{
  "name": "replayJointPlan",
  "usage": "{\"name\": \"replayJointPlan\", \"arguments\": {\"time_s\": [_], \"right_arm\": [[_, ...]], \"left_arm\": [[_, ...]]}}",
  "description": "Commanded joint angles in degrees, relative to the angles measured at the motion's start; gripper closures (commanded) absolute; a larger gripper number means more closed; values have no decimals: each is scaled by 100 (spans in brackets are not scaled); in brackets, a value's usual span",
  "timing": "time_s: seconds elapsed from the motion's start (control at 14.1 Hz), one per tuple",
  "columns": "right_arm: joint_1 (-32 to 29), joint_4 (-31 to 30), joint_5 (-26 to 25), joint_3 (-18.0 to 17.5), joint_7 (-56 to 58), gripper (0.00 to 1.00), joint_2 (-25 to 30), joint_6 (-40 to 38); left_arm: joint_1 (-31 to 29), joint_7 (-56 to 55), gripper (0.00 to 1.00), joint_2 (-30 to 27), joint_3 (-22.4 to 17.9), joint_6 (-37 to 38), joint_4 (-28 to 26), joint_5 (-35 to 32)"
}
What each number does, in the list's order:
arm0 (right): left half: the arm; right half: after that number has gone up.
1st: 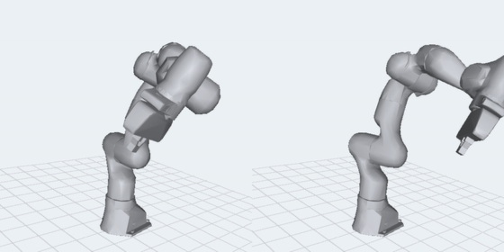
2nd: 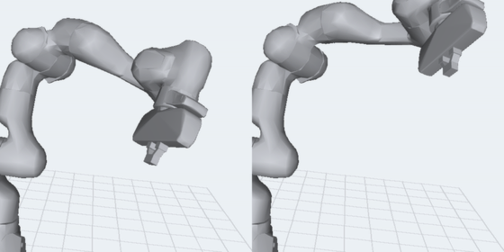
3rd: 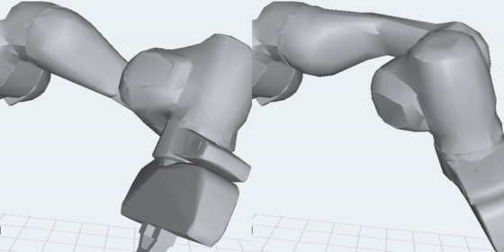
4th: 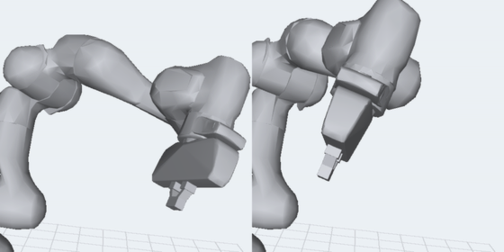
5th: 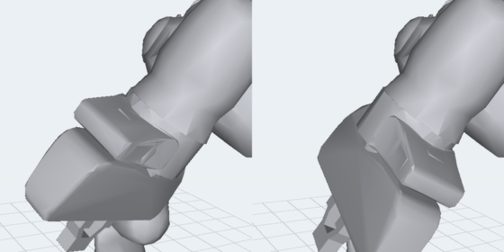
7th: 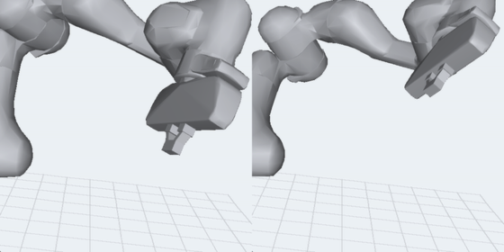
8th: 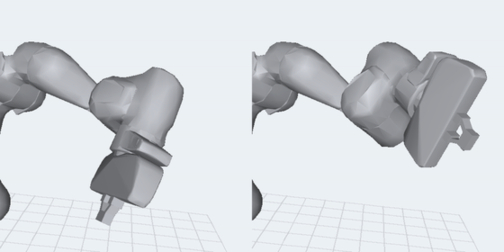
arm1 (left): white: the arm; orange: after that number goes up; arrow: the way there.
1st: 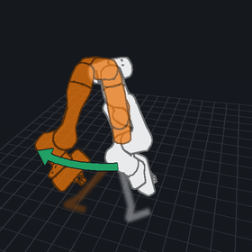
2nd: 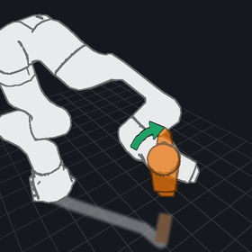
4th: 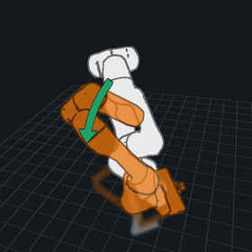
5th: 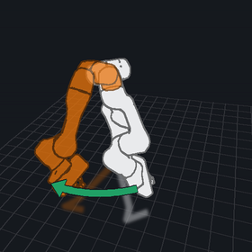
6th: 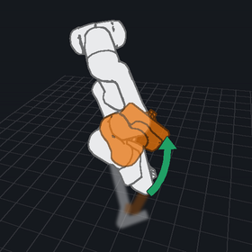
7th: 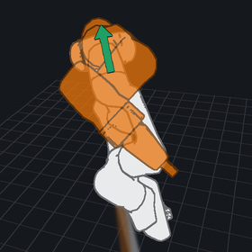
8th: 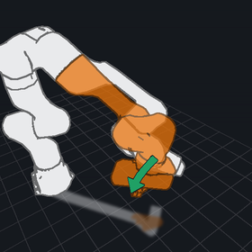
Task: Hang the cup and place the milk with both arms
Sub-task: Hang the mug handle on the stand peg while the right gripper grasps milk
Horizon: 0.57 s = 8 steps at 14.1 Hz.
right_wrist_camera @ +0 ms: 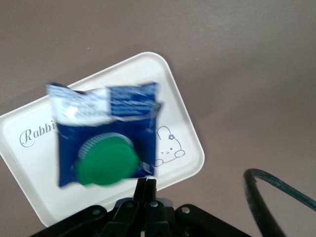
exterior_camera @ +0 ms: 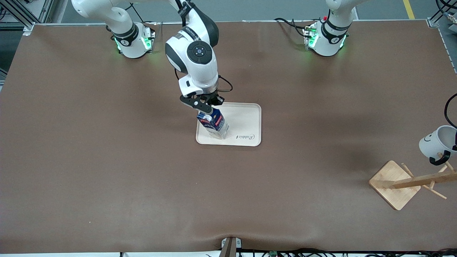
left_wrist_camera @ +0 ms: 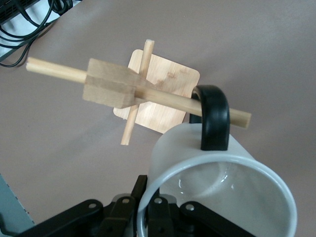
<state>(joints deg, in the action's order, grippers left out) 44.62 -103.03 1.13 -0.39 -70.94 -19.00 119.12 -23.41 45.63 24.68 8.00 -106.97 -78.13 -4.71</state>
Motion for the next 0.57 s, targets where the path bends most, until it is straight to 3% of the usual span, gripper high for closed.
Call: {"name": "replayJointPlan", "arguments": {"time_s": [0.0,0.07,0.14,0.28,0.35,0.42,0.5], "right_arm": [[47,20,19,30,-148,100,98,-143],[47,20,19,39,-157,100,98,-143],[56,29,19,39,-157,91,98,-134],[56,29,19,39,-166,60,98,-143],[56,29,10,39,-166,23,98,-143],[64,29,-7,47,-166,0,98,-134],[56,38,-7,39,-166,0,98,-143]], "left_arm": [[-23,-10,65,55,35,-113,131,-21],[-32,-10,1,55,44,-183,131,-12],[-23,-10,0,46,53,-210,131,57],[3,-106,0,20,70,-184,122,120],[21,-220,0,-7,88,-149,122,137],[29,-395,0,-42,96,-114,122,207],[38,-641,0,-112,97,-35,114,286]]}}
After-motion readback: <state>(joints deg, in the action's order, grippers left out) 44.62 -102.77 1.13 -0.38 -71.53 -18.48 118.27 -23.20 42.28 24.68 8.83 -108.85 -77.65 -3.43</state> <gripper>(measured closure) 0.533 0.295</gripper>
